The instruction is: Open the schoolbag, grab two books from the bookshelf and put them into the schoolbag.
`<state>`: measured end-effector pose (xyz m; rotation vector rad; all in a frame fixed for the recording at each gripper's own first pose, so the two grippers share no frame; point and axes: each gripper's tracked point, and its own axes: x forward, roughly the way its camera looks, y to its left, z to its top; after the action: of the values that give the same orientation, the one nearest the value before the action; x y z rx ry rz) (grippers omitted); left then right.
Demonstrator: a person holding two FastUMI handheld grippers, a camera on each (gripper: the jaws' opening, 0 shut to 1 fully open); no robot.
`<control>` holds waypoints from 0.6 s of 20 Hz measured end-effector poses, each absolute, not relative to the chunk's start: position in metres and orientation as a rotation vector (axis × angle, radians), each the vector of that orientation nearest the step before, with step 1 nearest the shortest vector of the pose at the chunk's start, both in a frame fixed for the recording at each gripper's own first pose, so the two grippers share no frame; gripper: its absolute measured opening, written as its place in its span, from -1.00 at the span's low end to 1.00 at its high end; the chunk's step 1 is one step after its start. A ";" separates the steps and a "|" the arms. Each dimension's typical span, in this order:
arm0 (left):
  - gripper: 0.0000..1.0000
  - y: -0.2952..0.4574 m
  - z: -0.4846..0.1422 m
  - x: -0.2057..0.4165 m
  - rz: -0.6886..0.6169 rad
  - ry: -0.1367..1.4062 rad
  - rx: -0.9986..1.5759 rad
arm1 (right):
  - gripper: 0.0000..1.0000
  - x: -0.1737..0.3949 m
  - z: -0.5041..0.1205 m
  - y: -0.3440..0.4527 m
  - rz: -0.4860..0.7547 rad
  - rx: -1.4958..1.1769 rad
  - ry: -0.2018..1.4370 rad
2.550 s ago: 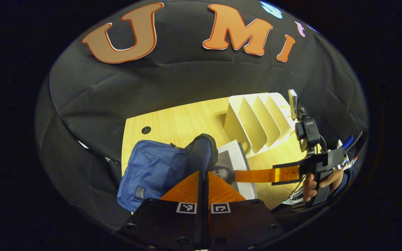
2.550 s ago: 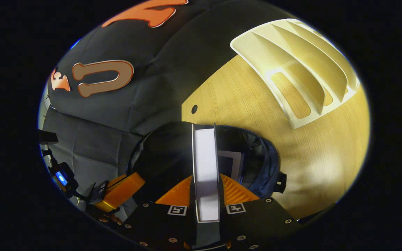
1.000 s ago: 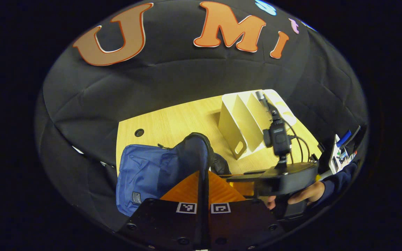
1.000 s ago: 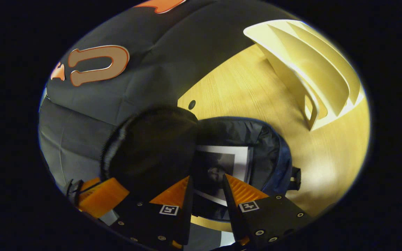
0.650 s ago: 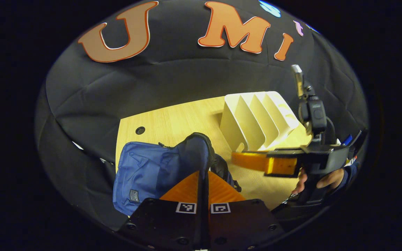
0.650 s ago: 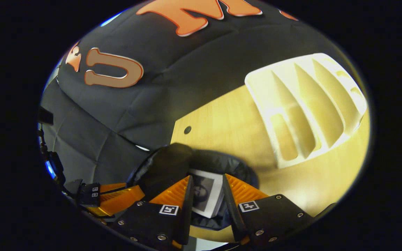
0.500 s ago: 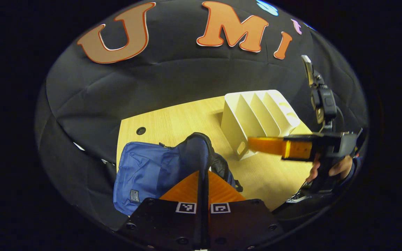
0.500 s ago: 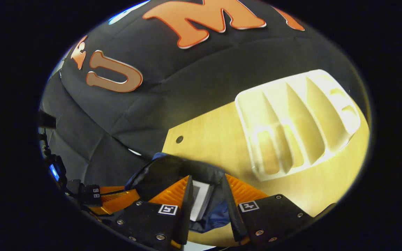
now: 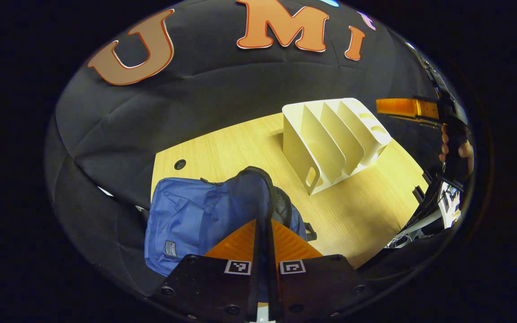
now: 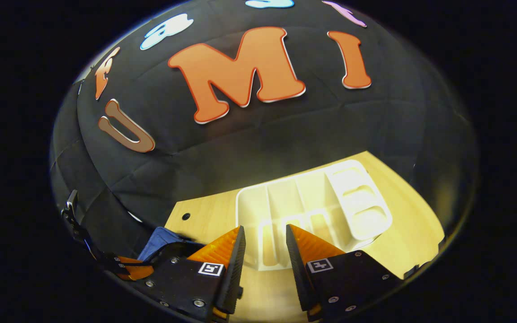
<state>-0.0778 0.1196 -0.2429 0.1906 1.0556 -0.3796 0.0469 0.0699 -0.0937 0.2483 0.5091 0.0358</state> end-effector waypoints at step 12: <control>0.94 0.061 -0.191 -0.039 -0.274 0.791 0.132 | 0.87 0.046 -0.045 0.005 -0.008 0.147 0.314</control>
<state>-0.0387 0.0614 -0.1905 0.1317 0.7908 -0.2737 0.0458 0.0052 -0.0453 0.1475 0.3140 -0.0079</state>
